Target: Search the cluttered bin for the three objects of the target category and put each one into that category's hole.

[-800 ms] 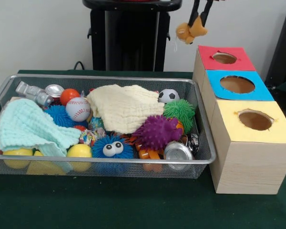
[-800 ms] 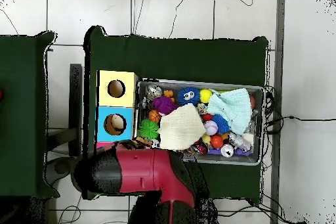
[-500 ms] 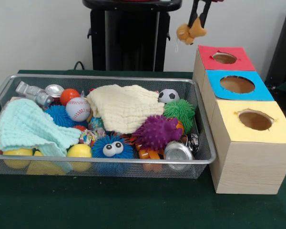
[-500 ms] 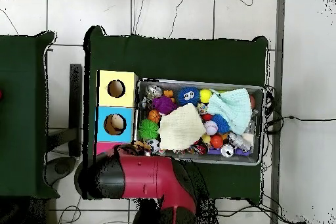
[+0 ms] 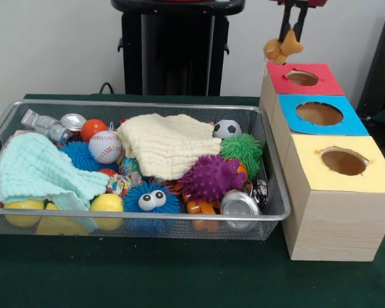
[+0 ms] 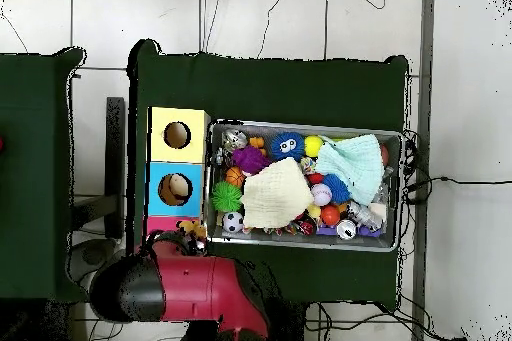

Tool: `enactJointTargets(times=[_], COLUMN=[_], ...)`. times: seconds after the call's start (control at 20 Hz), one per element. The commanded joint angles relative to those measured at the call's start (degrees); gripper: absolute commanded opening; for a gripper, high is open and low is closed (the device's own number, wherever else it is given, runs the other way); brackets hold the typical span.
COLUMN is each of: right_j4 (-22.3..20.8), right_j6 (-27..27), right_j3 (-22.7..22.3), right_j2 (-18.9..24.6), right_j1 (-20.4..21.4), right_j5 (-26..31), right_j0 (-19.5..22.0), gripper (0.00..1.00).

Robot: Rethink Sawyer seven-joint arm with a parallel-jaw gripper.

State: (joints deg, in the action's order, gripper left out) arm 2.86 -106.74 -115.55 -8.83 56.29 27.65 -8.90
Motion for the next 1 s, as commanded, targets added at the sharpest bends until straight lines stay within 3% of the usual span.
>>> enactJointTargets(times=[0.05,0.35,0.7,1.0], right_j4=[6.3,7.8,10.4,10.3], right_j6=[-19.9,-20.9,-18.4,-21.3], right_j3=[-4.2,-3.5,-9.7,-8.9], right_j2=[-0.7,-1.0,9.0,9.2], right_j1=[-2.5,-4.3,-5.9,-10.8], right_j5=[-0.3,-4.3,-17.6,-24.8], right_j0=[-3.6,-5.0,1.5,-1.3], gripper=[0.0,0.0,0.0,0.0])
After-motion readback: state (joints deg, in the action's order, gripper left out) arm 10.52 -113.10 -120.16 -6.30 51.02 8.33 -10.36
